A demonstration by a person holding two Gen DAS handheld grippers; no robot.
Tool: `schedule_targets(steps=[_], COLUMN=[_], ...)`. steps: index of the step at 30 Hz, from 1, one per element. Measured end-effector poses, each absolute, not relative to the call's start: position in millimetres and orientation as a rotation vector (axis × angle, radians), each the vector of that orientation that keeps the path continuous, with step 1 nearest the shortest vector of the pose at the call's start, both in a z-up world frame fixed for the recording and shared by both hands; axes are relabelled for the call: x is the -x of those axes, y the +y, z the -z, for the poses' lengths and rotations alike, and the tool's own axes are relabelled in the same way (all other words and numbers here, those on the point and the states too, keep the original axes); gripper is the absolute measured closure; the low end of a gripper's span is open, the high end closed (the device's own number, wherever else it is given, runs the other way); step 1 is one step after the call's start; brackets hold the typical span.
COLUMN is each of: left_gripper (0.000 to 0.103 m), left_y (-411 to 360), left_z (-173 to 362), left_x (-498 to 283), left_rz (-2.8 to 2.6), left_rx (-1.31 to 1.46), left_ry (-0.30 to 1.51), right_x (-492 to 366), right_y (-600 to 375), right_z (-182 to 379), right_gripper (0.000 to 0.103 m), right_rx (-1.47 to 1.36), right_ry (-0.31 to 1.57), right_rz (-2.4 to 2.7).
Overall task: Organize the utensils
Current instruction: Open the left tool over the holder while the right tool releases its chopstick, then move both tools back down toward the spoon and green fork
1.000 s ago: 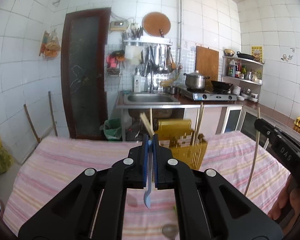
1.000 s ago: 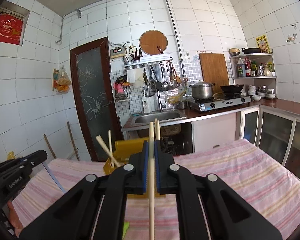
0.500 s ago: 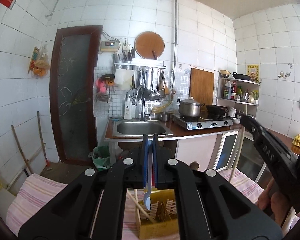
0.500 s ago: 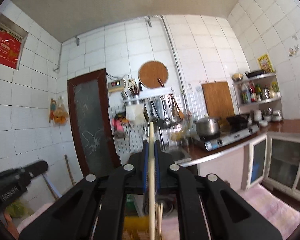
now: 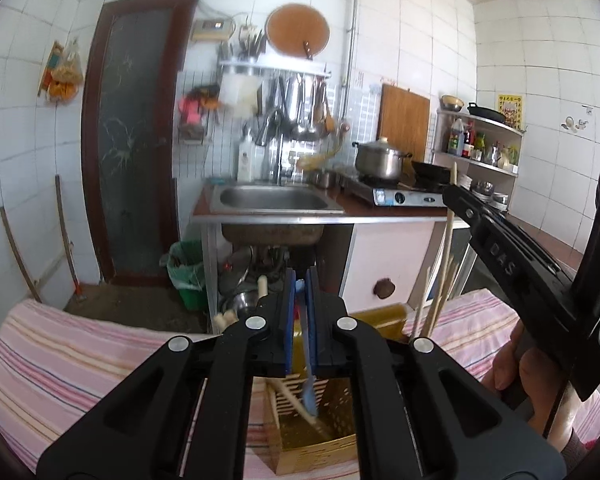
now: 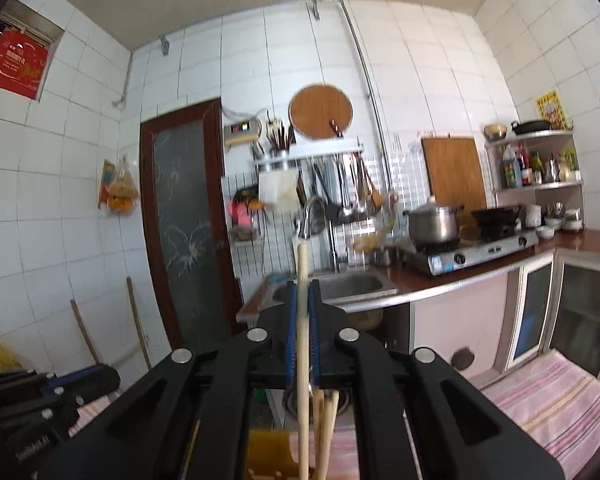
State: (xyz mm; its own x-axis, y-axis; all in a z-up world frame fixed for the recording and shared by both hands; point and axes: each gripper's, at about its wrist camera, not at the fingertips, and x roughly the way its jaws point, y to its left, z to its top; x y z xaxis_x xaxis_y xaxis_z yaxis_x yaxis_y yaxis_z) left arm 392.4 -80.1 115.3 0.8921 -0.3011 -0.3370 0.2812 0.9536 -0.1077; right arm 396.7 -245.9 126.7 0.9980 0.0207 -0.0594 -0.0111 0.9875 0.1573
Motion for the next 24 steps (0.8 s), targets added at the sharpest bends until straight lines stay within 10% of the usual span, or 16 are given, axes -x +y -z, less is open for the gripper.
schedule_targets(steps=[4,7,13,24], left_gripper=[0.084,0.044,0.006,0.005], left_y=[-68.3,-54.1,-20.0,42.8], left_z=[-112.8,-121.6,-141.7,-102.4], left_x=[-388.5,-371.4,-316.0,-244.5], left_rz=[0.306,0.287,0.217,0.073], left_rx=[0.073,0.087,0.091,0.124], left_ry=[0.403,0.384,0.354,0.479], right_x=[-386.9,-371.6,-321.5,-222.9], right_y=[-251.3,-262.2,-270.2,-228.9], right_z=[-125.7,-130.3,-129.0,-83.5], right_gripper=[0.094,0.041,0.029,0.015], right_rx=[-0.138,-0.15,-0.165,-0.116], right_ry=[0.11,0.143,0.21,0.36], right_rz=[0.004,0.027,0.033,0.034])
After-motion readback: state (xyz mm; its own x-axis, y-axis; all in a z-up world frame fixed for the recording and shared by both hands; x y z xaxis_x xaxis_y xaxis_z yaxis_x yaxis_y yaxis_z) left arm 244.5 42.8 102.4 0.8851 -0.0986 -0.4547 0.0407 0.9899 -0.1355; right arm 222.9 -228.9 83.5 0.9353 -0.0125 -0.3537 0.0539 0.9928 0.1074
